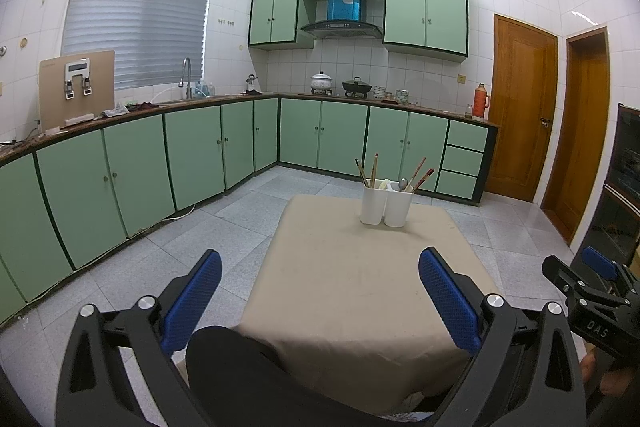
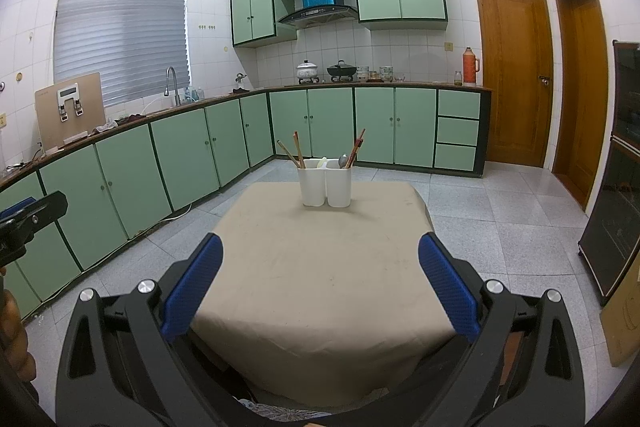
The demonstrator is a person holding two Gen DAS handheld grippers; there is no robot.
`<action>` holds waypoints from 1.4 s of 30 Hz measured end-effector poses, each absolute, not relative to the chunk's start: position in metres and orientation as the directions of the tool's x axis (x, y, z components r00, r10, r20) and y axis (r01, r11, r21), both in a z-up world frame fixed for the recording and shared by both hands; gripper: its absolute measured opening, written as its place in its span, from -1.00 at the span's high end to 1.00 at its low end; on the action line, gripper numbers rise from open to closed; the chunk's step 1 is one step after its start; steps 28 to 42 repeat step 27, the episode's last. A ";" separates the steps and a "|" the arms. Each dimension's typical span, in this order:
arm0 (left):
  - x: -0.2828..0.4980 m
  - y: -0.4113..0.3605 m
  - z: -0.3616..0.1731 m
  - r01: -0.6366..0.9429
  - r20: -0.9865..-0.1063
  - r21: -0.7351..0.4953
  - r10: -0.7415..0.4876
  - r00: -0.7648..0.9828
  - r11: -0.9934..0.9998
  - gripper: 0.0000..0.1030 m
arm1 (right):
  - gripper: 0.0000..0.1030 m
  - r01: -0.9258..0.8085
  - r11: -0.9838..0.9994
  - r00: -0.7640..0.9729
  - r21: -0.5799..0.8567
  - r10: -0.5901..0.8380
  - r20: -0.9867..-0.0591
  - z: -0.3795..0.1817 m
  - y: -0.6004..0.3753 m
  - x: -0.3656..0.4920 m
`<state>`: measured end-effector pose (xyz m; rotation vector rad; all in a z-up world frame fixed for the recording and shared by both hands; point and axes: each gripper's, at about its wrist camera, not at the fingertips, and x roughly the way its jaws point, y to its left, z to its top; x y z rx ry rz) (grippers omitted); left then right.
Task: Organize utensils
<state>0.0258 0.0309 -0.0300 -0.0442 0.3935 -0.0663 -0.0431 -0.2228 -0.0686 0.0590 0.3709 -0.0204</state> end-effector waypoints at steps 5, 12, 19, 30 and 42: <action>0.026 0.031 -0.030 0.056 -0.381 -0.056 -0.073 0.922 0.997 -0.88 | -0.85 0.031 0.998 0.932 0.054 -0.009 -0.361 -0.068 -0.223 -0.043; 0.027 0.031 -0.030 0.055 -0.381 -0.056 -0.073 0.922 0.997 -0.88 | -0.85 0.031 0.998 0.931 0.055 -0.009 -0.364 -0.069 -0.224 -0.043; 0.026 0.028 -0.028 0.046 -0.373 -0.044 -0.059 0.926 0.998 -0.88 | -0.85 0.033 0.998 0.932 0.052 -0.011 -0.362 -0.070 -0.225 -0.044; 0.024 0.027 -0.027 0.043 -0.373 -0.051 -0.059 0.926 0.998 -0.88 | -0.85 0.032 0.998 0.932 0.052 -0.011 -0.363 -0.070 -0.226 -0.044; 0.024 0.027 -0.027 0.043 -0.373 -0.051 -0.059 0.926 0.998 -0.88 | -0.85 0.032 0.998 0.932 0.052 -0.011 -0.363 -0.070 -0.226 -0.044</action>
